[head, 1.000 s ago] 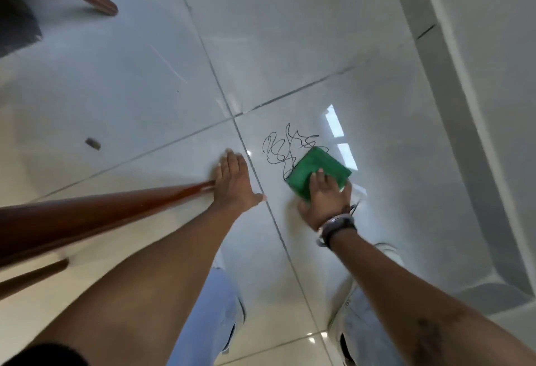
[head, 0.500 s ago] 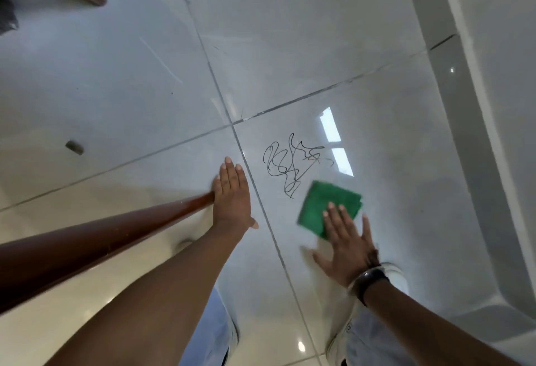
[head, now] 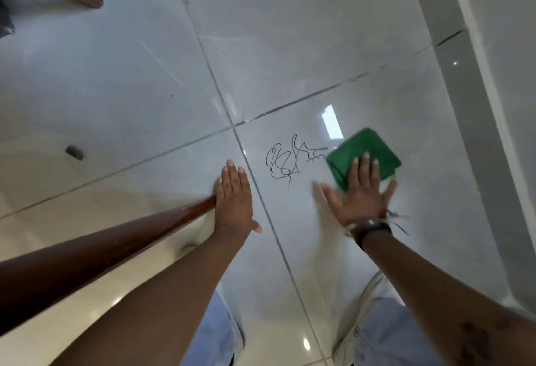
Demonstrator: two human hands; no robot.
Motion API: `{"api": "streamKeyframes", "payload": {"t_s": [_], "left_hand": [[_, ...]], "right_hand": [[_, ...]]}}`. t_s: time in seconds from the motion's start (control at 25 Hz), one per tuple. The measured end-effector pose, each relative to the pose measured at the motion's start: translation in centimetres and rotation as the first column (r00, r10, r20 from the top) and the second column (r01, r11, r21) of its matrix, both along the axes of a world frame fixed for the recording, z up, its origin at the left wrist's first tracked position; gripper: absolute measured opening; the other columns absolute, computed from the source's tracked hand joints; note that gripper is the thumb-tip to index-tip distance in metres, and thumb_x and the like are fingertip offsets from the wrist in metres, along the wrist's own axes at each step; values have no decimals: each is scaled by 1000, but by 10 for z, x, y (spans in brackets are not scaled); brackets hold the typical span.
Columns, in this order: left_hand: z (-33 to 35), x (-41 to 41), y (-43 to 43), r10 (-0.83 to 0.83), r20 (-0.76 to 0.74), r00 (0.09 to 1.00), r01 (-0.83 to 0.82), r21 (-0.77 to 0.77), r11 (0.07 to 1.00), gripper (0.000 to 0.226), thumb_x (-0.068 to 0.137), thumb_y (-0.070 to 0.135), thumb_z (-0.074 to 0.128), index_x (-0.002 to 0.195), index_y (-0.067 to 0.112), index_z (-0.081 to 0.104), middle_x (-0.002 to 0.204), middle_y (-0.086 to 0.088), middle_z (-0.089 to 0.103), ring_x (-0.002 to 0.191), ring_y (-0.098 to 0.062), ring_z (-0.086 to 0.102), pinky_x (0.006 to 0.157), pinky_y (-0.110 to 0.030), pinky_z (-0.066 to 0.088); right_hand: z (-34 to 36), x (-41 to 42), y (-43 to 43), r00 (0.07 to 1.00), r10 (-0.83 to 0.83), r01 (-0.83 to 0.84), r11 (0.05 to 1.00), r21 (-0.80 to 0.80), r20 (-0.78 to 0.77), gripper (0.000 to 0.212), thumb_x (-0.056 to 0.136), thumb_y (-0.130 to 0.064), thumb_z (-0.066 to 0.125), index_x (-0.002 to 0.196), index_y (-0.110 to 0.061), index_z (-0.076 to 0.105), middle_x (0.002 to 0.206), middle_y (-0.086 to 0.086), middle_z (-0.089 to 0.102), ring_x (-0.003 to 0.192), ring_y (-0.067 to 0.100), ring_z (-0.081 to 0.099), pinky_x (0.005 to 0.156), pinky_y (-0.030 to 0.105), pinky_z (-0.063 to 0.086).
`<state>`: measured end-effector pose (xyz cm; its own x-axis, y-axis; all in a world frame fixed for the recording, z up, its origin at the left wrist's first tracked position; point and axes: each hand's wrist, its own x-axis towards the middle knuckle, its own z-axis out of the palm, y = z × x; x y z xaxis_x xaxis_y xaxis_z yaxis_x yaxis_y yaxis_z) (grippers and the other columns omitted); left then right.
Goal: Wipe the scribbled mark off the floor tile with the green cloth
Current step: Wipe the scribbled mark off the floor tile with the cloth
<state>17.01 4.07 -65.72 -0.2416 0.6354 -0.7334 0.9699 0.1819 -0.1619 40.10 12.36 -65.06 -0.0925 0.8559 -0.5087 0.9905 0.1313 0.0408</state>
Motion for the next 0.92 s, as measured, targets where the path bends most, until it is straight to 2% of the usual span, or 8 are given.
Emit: {"api": "streamKeyframes", "payload": {"t_s": [0.12, 0.24, 0.4, 0.48, 0.6, 0.68, 0.8, 0.92], "left_hand": [[3, -2, 0, 10, 16, 1000, -11, 11, 1000, 151, 52, 73, 76, 151, -6, -7, 160, -31, -12, 150, -42, -5, 122, -49, 3], [3, -3, 1, 17, 31, 999, -17, -18, 1000, 151, 53, 72, 76, 151, -5, -9, 160, -30, -15, 150, -41, -8, 121, -48, 0], [0, -4, 0, 0, 17, 1000, 0, 9, 1000, 152, 52, 75, 74, 151, -5, -10, 160, -31, -13, 150, -41, -8, 121, -48, -1], [2, -4, -1, 6, 21, 1000, -6, 15, 1000, 151, 53, 74, 75, 151, -5, -9, 160, -30, -13, 150, -41, -7, 121, -48, -1], [2, -2, 1, 1, 9, 1000, -1, -13, 1000, 151, 54, 72, 76, 151, -5, -11, 160, -31, -15, 150, -41, -8, 121, -49, -2], [0, -2, 0, 5, -11, 1000, -5, -4, 1000, 153, 52, 72, 76, 150, -6, -12, 159, -31, -14, 150, -41, -7, 121, -49, -2], [0, -3, 1, -1, -7, 1000, 1, 6, 1000, 155, 50, 73, 76, 151, -4, -11, 160, -30, -12, 151, -40, -5, 121, -48, -1], [3, -5, 0, 6, 10, 1000, -6, 12, 1000, 152, 51, 73, 76, 152, -3, -9, 161, -28, -11, 151, -39, -4, 121, -48, 0]], "right_hand": [[1, -52, -9, 978, 169, -182, 978, -104, -121, 98, 79, -80, 18, 153, -15, 20, 164, 4, 13, 152, 25, 9, 114, 55, -15], [12, 9, -40, 851, 467, -492, 869, -51, -239, 86, 83, -76, 27, 145, -19, 41, 159, 0, 30, 147, 24, 30, 119, 58, -1], [-3, -29, 14, 999, 21, -20, 1000, 7, -26, 93, 81, -75, 22, 152, -15, 21, 164, 7, 16, 151, 29, 14, 114, 61, 0], [1, -64, 1, 982, 156, -166, 982, -91, -105, 95, 80, -77, 21, 153, -16, 17, 164, 6, 11, 152, 29, 6, 113, 54, -9], [17, -12, -37, 766, 578, -616, 785, -63, -283, 81, 87, -72, 27, 146, -19, 42, 158, 3, 33, 147, 27, 28, 116, 55, -6], [12, 19, -23, 821, 525, -533, 846, 28, -223, 80, 89, -70, 20, 142, -18, 48, 155, 3, 36, 142, 28, 39, 115, 60, 2], [-3, -43, 30, 993, 114, -113, 993, 17, -36, 89, 83, -74, 19, 152, -18, 22, 164, 4, 17, 151, 27, 13, 112, 59, -13], [-4, -85, 10, 897, 405, -426, 899, -100, -174, 94, 80, -76, 17, 153, -18, 23, 164, 4, 13, 152, 27, 7, 112, 57, -16]]}}
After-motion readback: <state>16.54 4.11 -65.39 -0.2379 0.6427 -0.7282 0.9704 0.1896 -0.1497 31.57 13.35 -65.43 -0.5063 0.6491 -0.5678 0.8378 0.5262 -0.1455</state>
